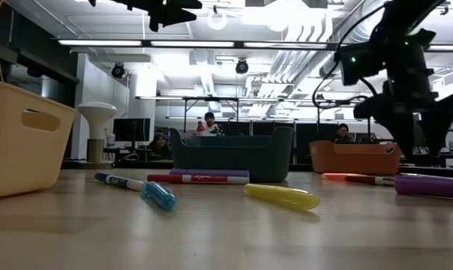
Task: Pick & Place Markers
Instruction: Put the green marker pen into the blue bin
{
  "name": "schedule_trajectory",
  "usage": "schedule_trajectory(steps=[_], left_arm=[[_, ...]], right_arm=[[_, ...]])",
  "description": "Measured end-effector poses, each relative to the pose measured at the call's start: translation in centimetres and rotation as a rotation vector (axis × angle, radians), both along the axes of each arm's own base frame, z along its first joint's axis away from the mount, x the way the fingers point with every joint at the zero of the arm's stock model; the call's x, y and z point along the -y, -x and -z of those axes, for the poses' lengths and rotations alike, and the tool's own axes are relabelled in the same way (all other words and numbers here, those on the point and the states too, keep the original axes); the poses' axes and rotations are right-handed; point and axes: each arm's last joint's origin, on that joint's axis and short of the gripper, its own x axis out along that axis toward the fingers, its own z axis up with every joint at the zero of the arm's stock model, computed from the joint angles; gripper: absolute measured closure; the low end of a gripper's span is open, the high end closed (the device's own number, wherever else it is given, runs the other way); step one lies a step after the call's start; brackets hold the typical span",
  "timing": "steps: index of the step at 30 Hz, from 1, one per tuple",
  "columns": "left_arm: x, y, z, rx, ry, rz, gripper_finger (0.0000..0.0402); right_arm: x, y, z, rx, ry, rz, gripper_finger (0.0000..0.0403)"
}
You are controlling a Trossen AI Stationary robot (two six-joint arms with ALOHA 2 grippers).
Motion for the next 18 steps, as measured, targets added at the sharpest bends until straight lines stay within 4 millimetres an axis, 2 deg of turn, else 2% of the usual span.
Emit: schedule_trajectory(steps=[14,18], left_arm=[[0.0,0.0,0.0,0.001,0.003,0.003,0.0179],[0.0,0.0,0.0,0.002,0.006,0.003,0.0179]], right_arm=[[-0.5,1.5,3.6,-0.025,0.04,0.068,0.0197],[-0.6,1.9,4.2,-0.025,0.037,0.053,0.0211]])
